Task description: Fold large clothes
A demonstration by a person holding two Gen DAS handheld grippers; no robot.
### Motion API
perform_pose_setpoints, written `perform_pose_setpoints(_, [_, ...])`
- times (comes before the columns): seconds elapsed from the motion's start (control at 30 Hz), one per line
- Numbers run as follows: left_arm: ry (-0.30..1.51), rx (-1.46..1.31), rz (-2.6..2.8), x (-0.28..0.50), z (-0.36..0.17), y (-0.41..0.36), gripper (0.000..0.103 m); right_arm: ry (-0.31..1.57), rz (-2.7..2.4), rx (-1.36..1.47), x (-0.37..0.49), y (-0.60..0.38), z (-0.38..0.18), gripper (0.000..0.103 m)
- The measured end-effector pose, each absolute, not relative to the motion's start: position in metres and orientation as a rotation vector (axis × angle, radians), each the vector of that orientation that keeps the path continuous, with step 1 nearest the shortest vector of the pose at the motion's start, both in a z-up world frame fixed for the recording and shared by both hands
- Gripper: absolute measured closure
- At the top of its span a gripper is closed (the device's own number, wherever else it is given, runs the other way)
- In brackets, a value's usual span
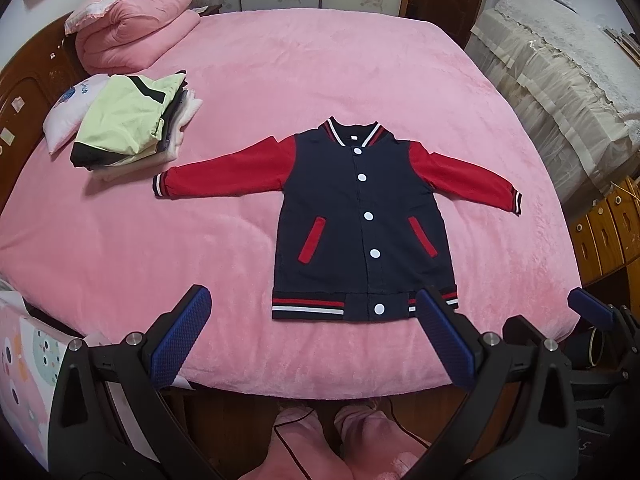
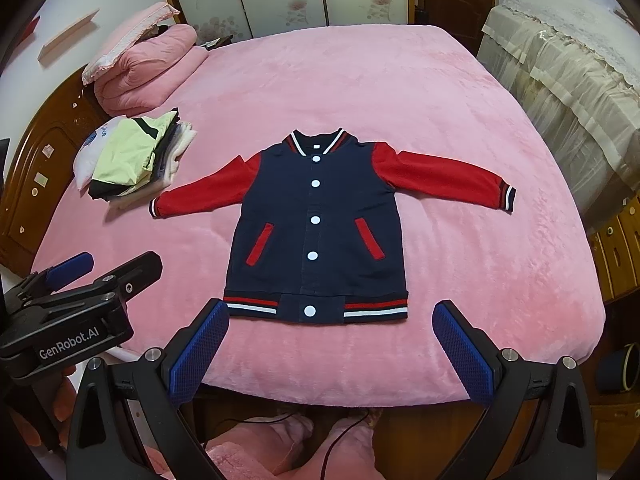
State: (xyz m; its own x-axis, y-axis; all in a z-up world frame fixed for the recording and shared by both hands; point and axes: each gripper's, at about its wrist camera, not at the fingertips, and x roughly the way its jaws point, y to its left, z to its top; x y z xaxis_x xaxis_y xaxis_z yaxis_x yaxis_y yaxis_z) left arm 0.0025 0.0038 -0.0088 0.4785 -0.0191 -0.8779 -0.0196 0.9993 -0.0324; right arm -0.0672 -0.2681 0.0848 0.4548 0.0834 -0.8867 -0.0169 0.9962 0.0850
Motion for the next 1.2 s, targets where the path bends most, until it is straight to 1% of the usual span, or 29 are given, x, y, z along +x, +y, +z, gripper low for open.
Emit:
perform_pose_setpoints(0.53, [1.076,-0.037,-0.003,0.005,-0.012,-0.001,0.001,1.111,0.058,0.066,-0.068,-0.269,0.079,0.0])
perform_pose_setpoints(1.03, [1.05,-0.011,0.011,0.0,0.001,-0.013,0.001,1.14,0.065,0.083,-0.064,-0.273,0.074,0.0])
perform_pose_setpoints(1.2, [1.068,-0.03,0.028,0.0,0.0,-0.013,0.001,1.153,0.063,0.108,-0.062,-0.282,0.076,0.0])
